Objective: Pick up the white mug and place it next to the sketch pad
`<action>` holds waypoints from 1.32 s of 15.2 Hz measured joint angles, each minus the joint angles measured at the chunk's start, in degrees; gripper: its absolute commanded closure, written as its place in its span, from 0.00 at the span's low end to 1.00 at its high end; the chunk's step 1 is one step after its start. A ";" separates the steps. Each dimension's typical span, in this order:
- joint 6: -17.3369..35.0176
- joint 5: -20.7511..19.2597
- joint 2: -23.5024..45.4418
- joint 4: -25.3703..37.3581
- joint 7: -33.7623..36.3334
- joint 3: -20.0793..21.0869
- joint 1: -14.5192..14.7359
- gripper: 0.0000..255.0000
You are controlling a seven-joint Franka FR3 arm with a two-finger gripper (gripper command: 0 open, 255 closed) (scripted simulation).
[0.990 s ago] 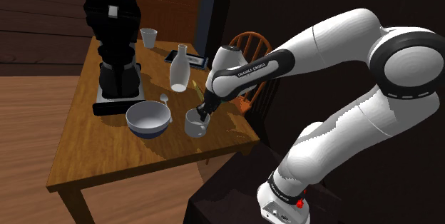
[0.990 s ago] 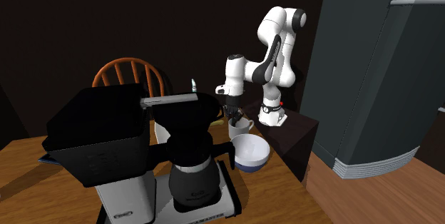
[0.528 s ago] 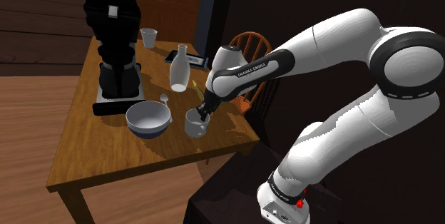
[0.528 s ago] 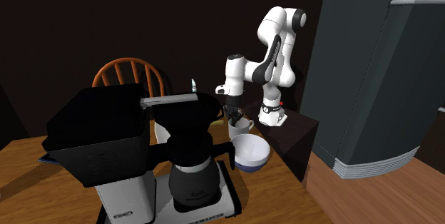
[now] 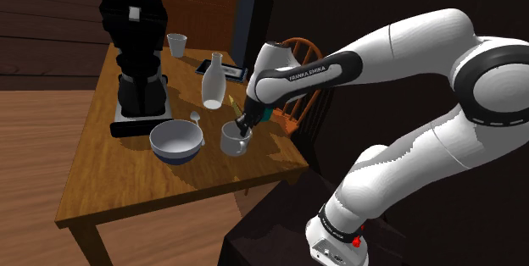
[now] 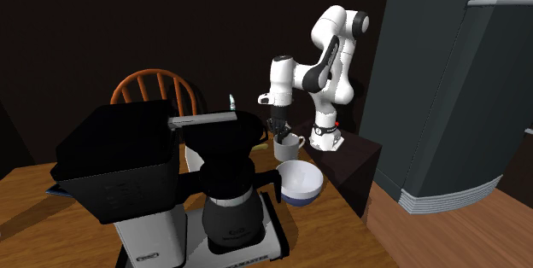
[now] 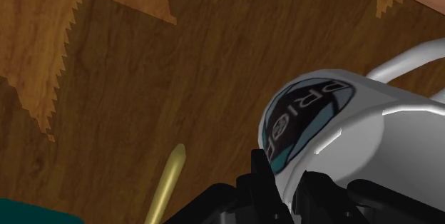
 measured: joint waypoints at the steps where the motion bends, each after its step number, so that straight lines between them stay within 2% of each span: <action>1: -1.07 -0.06 -0.64 0.43 0.04 -0.04 -0.03 1.00; 20: -17.67 -0.88 -7.13 10.56 1.03 -0.47 -0.30 1.00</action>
